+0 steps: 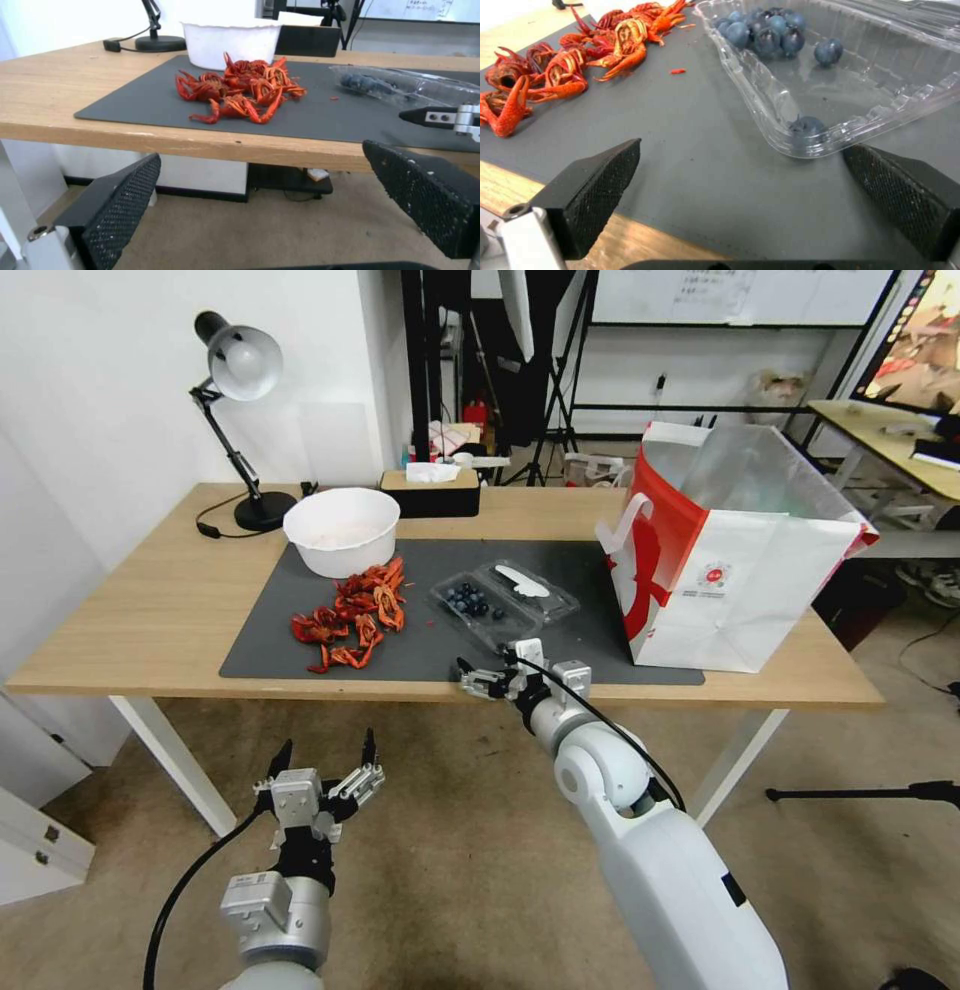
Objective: Close the takeout container lid, then place the container into the takeout bag.
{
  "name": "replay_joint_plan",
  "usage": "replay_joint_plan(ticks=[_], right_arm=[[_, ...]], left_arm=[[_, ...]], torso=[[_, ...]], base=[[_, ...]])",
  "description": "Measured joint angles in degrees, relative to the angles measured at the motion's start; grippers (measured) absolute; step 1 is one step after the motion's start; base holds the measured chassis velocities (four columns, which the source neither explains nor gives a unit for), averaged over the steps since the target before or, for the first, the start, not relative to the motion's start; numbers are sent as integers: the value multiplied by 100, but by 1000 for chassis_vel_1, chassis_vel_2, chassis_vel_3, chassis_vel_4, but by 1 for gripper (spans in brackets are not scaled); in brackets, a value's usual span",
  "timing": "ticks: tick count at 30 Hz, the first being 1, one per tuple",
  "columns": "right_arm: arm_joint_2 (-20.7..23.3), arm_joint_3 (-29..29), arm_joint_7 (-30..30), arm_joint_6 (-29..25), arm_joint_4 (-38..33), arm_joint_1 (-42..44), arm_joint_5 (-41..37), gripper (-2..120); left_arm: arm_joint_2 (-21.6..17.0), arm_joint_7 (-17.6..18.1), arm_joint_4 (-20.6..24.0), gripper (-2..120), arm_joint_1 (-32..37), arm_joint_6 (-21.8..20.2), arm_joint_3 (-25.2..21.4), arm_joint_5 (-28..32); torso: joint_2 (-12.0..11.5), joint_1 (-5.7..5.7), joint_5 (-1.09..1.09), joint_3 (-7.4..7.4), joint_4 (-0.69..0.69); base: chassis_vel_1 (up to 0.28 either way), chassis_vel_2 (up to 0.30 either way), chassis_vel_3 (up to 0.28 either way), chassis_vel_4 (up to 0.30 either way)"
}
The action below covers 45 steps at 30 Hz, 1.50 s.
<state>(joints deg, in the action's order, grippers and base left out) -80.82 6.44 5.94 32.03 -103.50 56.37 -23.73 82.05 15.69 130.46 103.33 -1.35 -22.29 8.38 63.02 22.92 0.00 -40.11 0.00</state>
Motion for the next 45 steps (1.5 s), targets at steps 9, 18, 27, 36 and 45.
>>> replay_joint_plan(ticks=[9, 18, 27, 36, 45], right_arm=[[-100, -140, -49, 2, 109, -92, 33, 100], [-177, -235, -76, -8, 188, -165, 62, 100], [-277, -356, -82, -21, 334, -317, 69, 100], [-384, -467, -78, -28, 468, -466, 82, 100], [-458, -545, -62, -28, 624, -591, 83, 100]], left_arm=[[43, 12, -5, 100, 53, 88, 8, -67], [62, 29, 2, 100, 102, 135, -2, -93], [103, 42, 5, 100, 130, 184, -16, -121], [119, 76, -7, 100, 149, 227, -26, -133], [121, 91, -17, 100, 164, 270, -43, -131]], torso=[[0, 0, 0, 0, 0], [0, 0, 0, 0, 0], [0, 0, 0, 0, 0], [0, 0, 0, 0, 0], [0, 0, 0, 0, 0]], base=[[0, 0, 0, 0], [0, 0, 0, 0], [0, 0, 0, 0], [0, 0, 0, 0], [0, 0, 0, 0]])
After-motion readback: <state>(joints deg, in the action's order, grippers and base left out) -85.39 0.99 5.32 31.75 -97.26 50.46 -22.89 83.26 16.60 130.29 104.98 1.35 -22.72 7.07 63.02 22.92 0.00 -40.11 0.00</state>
